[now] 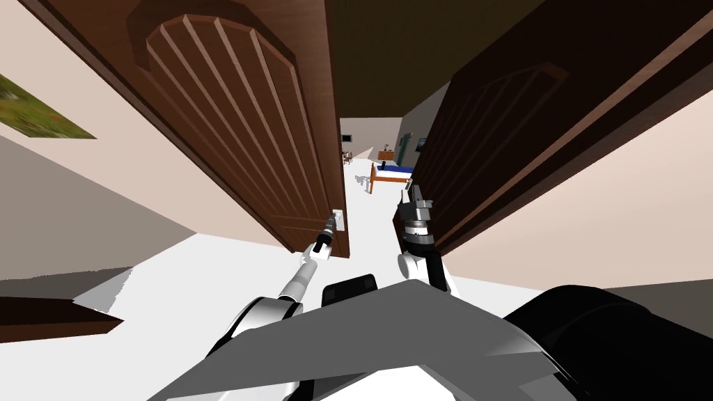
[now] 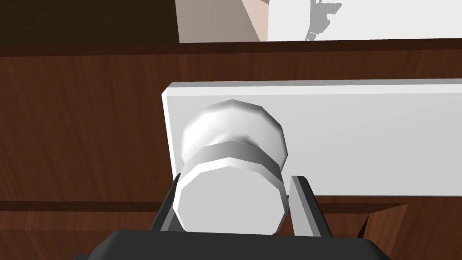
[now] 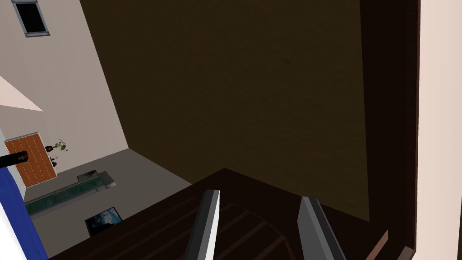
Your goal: Push the door open
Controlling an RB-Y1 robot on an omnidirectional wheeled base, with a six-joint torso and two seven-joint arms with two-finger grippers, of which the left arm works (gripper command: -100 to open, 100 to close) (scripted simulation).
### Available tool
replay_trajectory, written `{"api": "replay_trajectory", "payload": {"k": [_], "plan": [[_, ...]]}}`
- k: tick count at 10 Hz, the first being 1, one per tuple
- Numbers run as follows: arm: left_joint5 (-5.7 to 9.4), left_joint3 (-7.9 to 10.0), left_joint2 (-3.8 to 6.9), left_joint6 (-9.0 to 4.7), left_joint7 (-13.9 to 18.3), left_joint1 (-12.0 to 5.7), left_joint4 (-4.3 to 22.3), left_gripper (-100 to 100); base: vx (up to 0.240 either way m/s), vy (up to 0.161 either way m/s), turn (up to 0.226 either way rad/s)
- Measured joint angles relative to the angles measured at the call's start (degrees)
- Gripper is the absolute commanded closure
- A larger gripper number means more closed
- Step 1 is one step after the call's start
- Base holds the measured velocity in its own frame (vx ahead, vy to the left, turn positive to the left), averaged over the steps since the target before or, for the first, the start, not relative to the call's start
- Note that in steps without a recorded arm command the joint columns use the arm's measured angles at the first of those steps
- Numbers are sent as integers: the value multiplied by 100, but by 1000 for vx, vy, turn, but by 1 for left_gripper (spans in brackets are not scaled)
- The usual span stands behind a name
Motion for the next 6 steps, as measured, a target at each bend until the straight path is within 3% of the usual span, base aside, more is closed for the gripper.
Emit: {"api": "replay_trajectory", "payload": {"k": [4,6], "plan": [[-2,1,11,12,-4,13,7,100,-14,6,0],[6,30,9,-3,-20,-5,99,100,93,-62,25]]}}
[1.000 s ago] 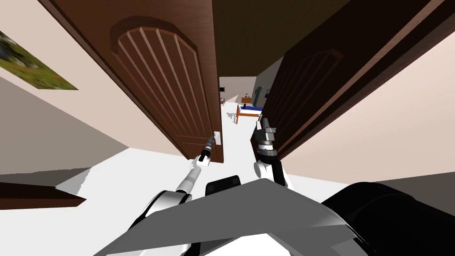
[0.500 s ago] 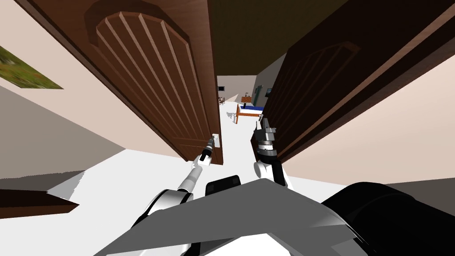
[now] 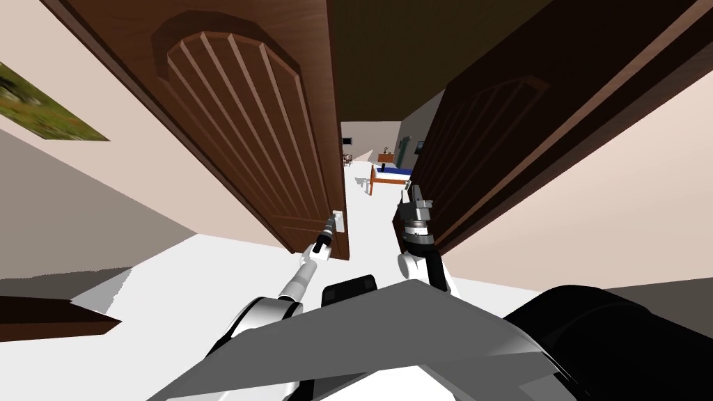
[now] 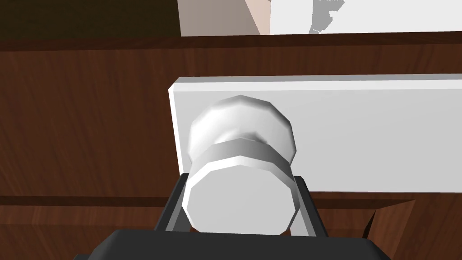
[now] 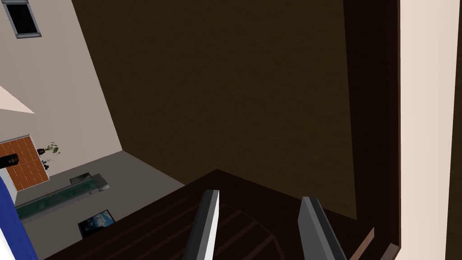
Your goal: Push the door open
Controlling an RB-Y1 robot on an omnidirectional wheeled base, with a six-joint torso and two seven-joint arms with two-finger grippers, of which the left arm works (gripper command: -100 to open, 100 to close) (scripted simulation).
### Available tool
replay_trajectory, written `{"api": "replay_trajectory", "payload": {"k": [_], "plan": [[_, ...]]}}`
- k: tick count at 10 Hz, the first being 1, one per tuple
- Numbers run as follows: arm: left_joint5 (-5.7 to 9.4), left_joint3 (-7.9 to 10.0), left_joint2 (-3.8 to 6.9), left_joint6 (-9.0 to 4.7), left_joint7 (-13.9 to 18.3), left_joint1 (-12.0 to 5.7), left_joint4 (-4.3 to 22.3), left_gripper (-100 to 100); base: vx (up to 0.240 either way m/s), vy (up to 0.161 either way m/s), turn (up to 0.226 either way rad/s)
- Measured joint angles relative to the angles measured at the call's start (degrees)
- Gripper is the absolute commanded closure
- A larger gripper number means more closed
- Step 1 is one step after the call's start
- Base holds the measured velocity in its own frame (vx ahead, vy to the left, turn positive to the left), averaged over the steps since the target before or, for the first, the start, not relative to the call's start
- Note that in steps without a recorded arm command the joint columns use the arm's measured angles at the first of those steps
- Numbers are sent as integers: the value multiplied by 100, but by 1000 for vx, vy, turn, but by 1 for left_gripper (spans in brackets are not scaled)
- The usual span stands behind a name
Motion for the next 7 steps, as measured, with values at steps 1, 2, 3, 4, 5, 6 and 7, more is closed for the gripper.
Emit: {"api": "replay_trajectory", "payload": {"k": [1,2,3,4,5,6,7], "plan": [[4,10,27,26,-4,38,-30,100,121,-106,39],[12,44,47,28,-16,39,-23,100,166,-100,39],[20,69,72,27,-24,40,-21,100,192,-114,39],[25,93,109,57,-29,87,-108,100,163,-151,59],[40,148,145,38,-45,79,-113,100,138,-164,63],[64,226,172,-21,-63,-28,29,100,170,-143,94],[80,291,222,-23,-80,-1,-7,100,192,-132,100]]}}
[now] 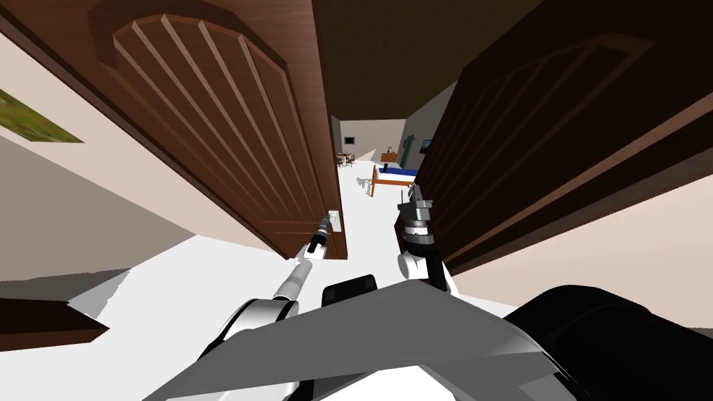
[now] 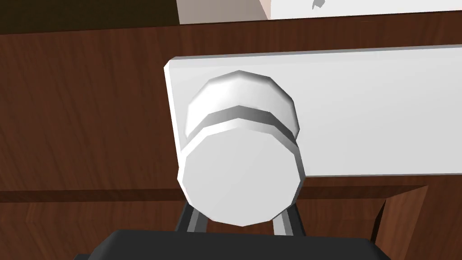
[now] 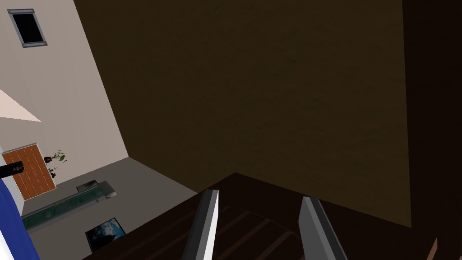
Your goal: Push the door open
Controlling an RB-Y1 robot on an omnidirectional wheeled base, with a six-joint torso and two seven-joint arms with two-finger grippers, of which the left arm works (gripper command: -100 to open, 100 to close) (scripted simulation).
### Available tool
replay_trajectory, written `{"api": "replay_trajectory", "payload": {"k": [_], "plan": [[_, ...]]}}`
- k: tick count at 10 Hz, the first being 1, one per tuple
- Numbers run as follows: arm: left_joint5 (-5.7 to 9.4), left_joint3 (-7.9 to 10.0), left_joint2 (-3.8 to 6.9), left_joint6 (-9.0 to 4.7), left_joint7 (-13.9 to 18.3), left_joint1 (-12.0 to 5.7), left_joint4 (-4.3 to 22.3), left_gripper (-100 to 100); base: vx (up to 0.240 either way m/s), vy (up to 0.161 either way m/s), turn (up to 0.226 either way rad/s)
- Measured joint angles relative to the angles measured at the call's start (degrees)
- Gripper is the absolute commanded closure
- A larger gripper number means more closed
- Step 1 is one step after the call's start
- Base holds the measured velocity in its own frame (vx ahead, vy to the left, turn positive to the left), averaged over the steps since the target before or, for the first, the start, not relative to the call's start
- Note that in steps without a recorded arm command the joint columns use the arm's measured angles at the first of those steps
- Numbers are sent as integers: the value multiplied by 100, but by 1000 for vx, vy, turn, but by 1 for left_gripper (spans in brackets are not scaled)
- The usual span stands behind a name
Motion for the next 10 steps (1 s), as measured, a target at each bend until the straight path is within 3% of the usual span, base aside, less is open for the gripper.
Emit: {"api": "replay_trajectory", "payload": {"k": [1,6,10], "plan": [[19,90,29,43,-38,9,-46,-100,-41,-52,57],[37,79,90,44,-14,22,-77,-100,-187,2,22],[54,69,-49,52,5,41,-119,-100,-187,-7,24]]}}
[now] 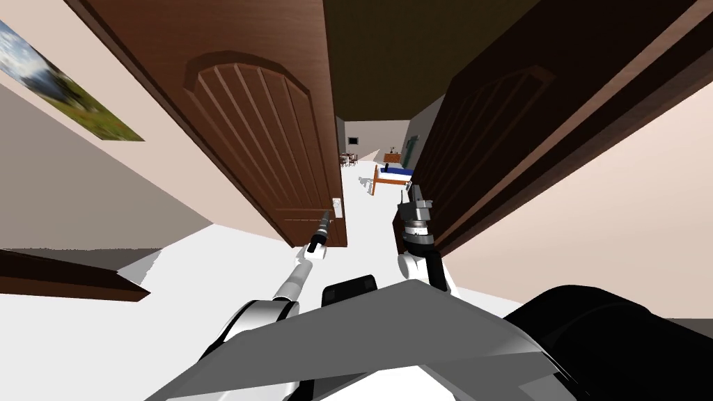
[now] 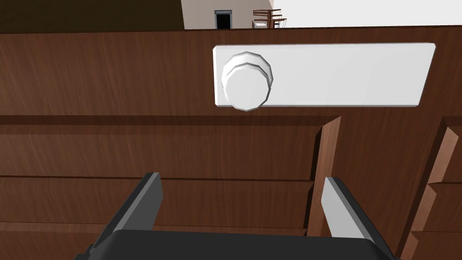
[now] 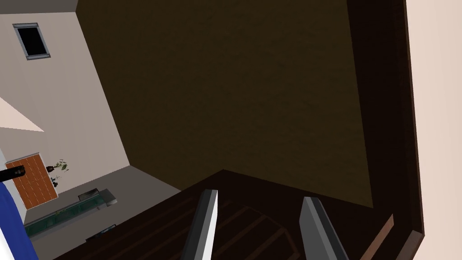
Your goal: Push the door open
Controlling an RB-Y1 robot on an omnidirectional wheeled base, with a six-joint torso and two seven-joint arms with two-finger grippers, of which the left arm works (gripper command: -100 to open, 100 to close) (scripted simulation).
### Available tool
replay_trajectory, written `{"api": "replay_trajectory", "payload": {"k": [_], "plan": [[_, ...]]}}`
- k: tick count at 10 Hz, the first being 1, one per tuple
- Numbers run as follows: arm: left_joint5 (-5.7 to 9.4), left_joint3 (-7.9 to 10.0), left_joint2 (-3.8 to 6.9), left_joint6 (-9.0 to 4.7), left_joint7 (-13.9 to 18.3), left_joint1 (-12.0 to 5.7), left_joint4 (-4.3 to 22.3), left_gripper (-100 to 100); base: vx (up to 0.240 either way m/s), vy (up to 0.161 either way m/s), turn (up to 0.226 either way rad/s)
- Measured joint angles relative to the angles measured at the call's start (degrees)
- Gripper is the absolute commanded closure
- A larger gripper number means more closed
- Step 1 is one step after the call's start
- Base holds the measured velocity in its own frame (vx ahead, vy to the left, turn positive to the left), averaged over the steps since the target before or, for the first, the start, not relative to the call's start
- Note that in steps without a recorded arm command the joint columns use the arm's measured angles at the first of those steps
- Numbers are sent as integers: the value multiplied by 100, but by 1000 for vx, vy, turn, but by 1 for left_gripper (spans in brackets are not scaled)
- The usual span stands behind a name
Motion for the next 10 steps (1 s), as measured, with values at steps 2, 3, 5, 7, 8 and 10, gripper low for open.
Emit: {"api": "replay_trajectory", "payload": {"k": [2,3,5,7,8,10], "plan": [[6,14,36,-21,-1,-25,48,-100,113,-49,-24],[9,27,72,-41,-7,-28,66,-100,165,-38,-8],[9,41,109,-51,-20,-12,49,-100,181,-42,-19],[13,65,123,-56,-36,-6,42,-100,195,-57,-19],[15,76,120,-65,-42,-5,43,-100,189,-47,-23],[21,99,89,-84,-51,-11,60,-100,175,-56,-19]]}}
